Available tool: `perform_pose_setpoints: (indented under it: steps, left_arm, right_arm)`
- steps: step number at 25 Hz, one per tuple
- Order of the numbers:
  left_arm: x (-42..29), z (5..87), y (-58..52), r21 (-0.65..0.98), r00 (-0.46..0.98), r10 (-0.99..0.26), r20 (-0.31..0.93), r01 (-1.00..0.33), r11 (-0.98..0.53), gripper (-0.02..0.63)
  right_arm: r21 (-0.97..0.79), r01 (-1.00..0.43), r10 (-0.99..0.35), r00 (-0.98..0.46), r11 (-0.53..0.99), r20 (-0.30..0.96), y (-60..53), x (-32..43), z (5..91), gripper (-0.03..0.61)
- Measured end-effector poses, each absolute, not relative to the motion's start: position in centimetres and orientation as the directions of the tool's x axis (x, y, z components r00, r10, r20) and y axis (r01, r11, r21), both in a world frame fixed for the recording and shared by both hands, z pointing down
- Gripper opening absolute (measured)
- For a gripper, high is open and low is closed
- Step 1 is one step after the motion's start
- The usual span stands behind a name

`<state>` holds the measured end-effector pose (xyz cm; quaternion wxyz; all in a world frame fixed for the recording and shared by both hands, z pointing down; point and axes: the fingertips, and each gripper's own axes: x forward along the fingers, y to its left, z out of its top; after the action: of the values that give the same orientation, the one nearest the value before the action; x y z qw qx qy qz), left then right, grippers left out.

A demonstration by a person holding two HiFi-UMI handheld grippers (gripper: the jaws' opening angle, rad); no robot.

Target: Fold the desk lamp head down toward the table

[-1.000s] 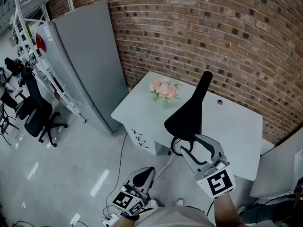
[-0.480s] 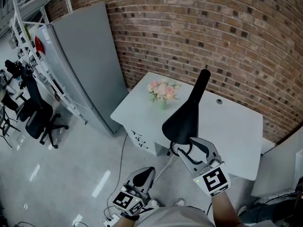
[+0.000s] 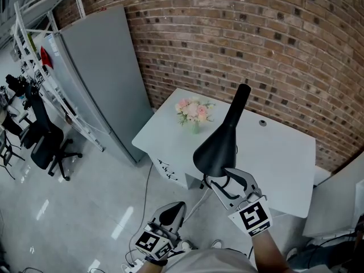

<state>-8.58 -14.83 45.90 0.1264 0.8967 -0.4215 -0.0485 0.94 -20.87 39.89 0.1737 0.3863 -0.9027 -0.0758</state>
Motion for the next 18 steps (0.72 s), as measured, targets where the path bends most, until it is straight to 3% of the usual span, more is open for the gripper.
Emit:
perform_pose_setpoints:
  steps: [18]
  left_arm:
    - [-8.4,46.8,-15.3,0.277,0.636,-0.77,0.053,-0.75,-0.6,0.008]
  right_arm:
    - [0.238,-0.69,-0.726,-0.611,0.684,0.314,-22.6,2.0,43.8,0.179]
